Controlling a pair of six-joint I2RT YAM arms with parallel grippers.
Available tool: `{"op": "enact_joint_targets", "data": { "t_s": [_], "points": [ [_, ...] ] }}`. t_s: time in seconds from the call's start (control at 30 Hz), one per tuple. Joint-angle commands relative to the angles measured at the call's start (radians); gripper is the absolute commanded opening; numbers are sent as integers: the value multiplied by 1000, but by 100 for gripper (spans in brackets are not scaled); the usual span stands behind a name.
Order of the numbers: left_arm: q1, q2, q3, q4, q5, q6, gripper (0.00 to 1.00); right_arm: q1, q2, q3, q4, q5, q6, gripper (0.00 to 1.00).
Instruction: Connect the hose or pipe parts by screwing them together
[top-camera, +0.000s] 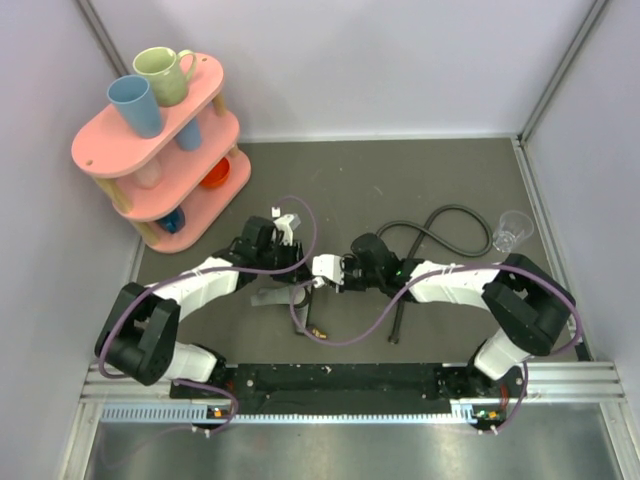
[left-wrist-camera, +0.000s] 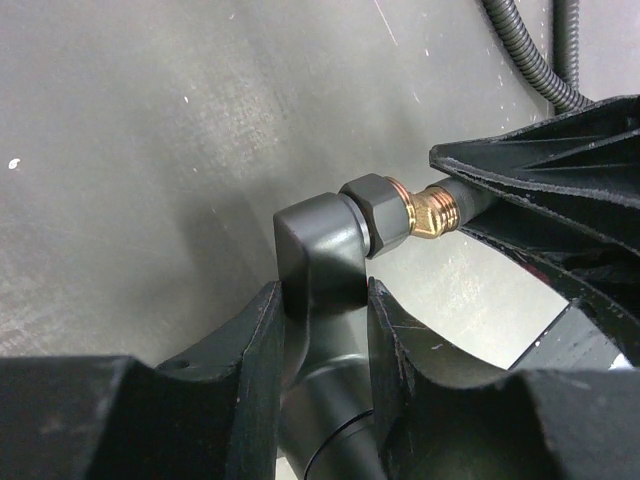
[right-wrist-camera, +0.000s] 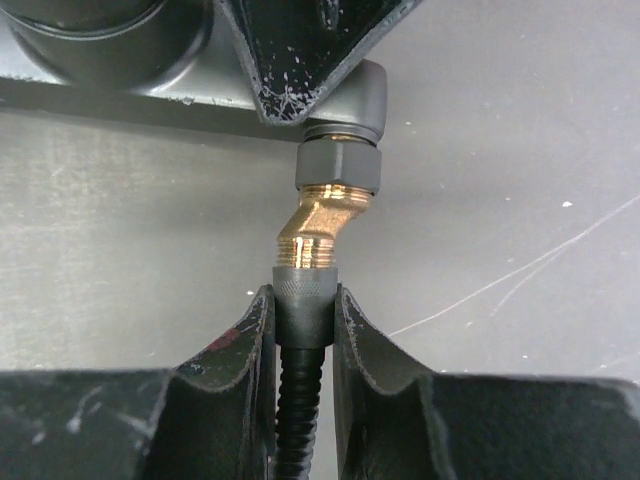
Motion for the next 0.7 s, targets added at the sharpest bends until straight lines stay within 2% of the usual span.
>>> {"op": "enact_joint_targets", "data": {
  "t_s": [0.0, 0.13, 0.23, 0.33, 0.47, 0.53, 0.57, 0.6, 0.67],
  "points": [
    [-57, 13, 83, 168, 317, -83, 0, 78, -22, -15, 358, 74, -108, 0],
    [-57, 31, 93, 144, 288, -89, 0, 136, -18, -98, 519, 207, -175, 0],
    [-56, 34, 80, 179, 303, -116, 0, 154, -14, -149, 647, 242, -198, 0],
    [-57, 36, 76, 199, 314, -118, 0, 159, -13, -167, 687, 245, -191, 0],
    [-57, 27, 48, 220, 297, -87, 0, 148, -18, -81, 479, 175, -75, 0],
    [-57, 24, 22, 241, 299, -77, 0, 119, -22, -25, 361, 7, -10, 0],
    [-57, 27, 16, 248, 300, -72, 0, 83, -22, 0, 345, -53, 48, 0],
    [-57, 30, 16, 245, 302, -64, 0, 69, -18, 14, 325, -175, 68, 0],
    [-59, 53, 31, 225, 335, -47, 0, 43, 7, 57, 204, -259, 76, 0]
  ]
}}
